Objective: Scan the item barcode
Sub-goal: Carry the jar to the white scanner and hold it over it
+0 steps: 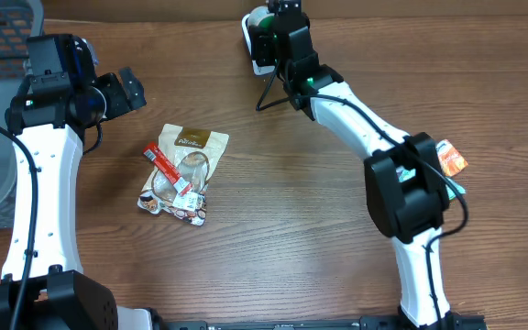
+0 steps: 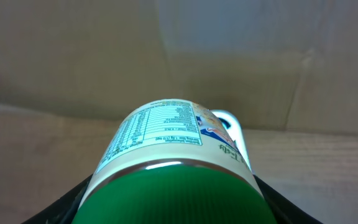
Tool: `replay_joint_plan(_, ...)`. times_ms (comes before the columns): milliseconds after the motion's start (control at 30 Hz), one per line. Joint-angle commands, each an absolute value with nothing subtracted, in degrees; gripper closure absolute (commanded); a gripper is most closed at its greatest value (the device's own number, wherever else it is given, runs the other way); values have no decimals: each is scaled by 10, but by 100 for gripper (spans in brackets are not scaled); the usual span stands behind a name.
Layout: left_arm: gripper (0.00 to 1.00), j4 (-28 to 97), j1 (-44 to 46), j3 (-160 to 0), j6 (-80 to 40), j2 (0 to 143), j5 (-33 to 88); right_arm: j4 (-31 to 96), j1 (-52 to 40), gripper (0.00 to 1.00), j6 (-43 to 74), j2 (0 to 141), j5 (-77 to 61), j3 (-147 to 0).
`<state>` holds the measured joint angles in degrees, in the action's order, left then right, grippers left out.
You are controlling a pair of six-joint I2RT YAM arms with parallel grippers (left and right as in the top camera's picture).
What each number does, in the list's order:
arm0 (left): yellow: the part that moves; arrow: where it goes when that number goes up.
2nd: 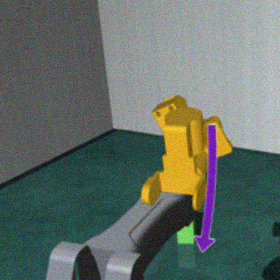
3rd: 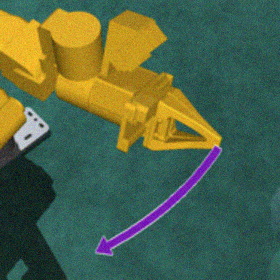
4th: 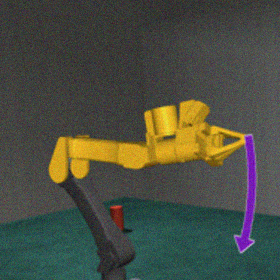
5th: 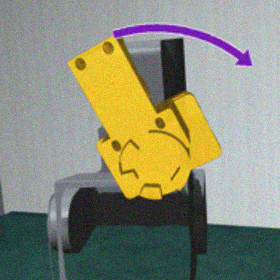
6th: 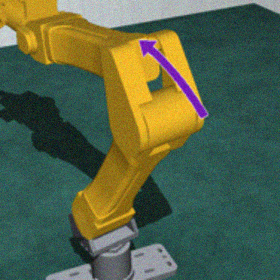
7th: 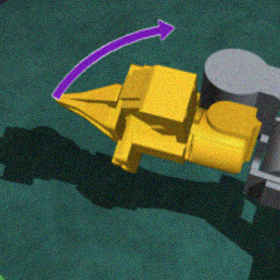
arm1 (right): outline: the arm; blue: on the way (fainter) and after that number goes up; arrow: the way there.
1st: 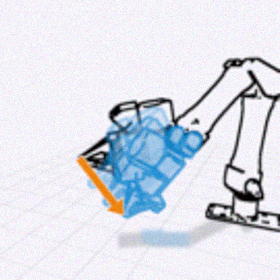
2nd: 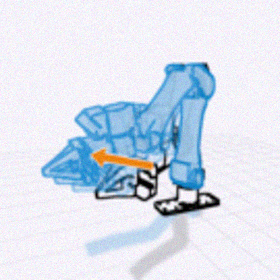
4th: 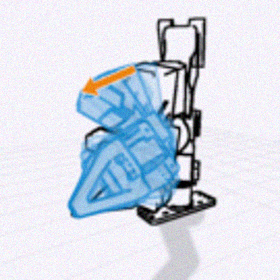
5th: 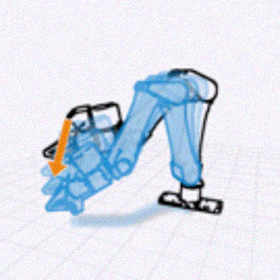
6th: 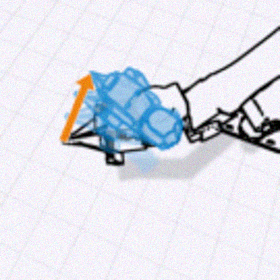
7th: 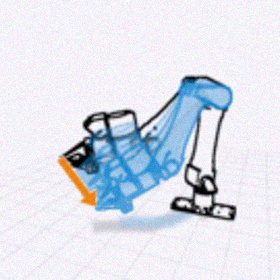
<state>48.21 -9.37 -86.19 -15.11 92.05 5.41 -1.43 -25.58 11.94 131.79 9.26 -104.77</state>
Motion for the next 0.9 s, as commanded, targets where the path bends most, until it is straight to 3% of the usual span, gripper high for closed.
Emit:
replay_joint_plan(0, 0, 481, -89, -874, -159, 915, 58, -63, -245, 50, 117, 1334, 107, -1062)
replay_joint_plan(400, 0, 482, -89, -874, -159, 915, 58, -207, -242, 52, 122, 1366, 98, -1062)
replay_joint_plan(867, 0, 481, -89, -874, -159, 915, 58, -267, -242, 52, 122, 1415, 89, -1062)
